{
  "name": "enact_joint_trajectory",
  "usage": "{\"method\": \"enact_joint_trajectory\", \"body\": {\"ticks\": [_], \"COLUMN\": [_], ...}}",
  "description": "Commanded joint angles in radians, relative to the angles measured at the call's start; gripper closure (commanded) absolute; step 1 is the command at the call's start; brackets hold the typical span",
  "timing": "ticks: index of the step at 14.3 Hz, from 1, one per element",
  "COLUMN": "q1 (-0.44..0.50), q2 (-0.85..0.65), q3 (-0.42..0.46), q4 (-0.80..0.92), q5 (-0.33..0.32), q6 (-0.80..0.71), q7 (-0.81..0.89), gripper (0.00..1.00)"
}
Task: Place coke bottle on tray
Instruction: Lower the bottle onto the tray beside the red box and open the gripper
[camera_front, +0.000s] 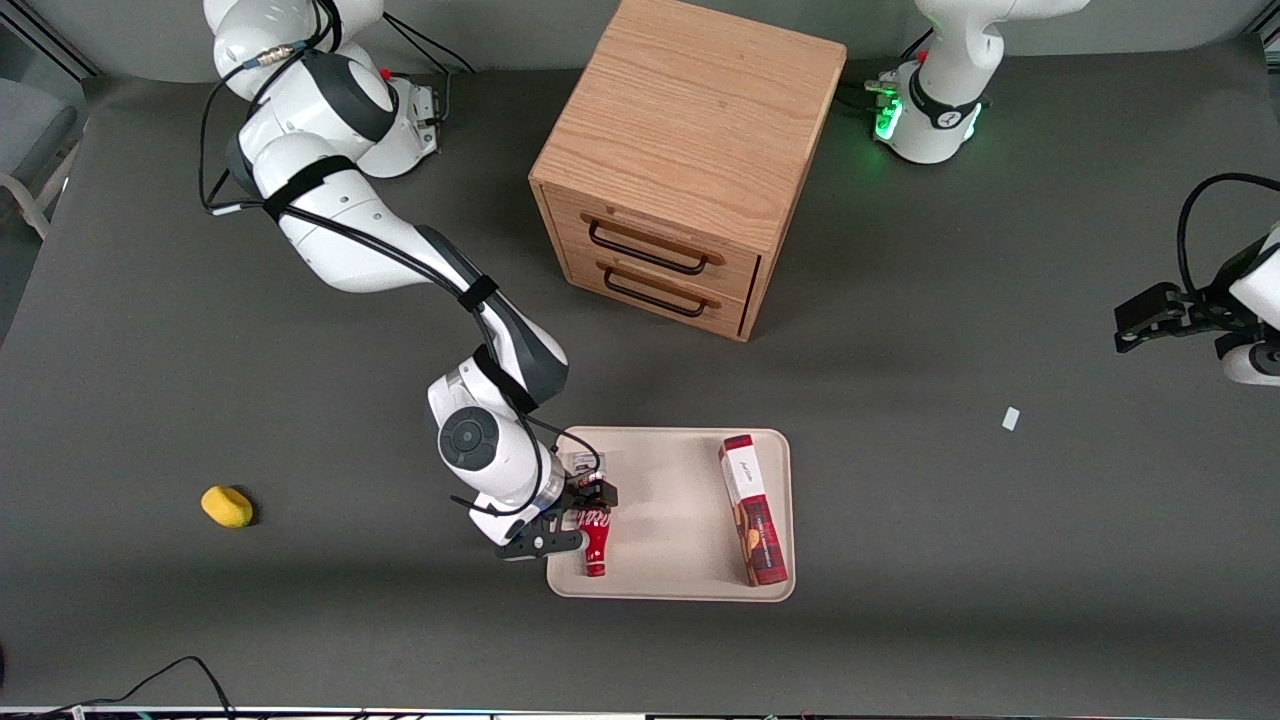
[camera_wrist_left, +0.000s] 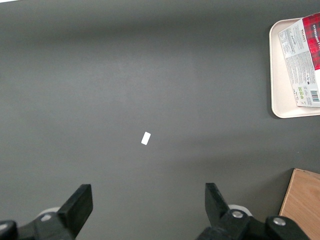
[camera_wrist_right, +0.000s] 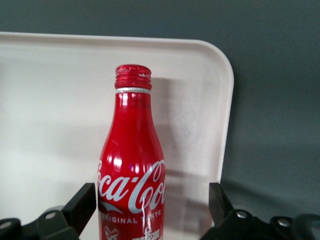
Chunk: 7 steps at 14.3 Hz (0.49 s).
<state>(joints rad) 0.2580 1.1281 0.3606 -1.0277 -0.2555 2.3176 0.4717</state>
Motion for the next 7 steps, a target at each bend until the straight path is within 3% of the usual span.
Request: {"method": "enact_joint_trajectory", "body": {"ticks": [1, 7], "q1": [-0.003, -0.157], "q2": [-0.068, -0.396], "q3": [-0.011, 0.006], "q4": [-0.003, -0.188], "q5": [-0.005, 0.013], "q6": [-0.023, -0.308], "q7": [0.008, -0.008], "gripper": [0.00, 0.00]}}
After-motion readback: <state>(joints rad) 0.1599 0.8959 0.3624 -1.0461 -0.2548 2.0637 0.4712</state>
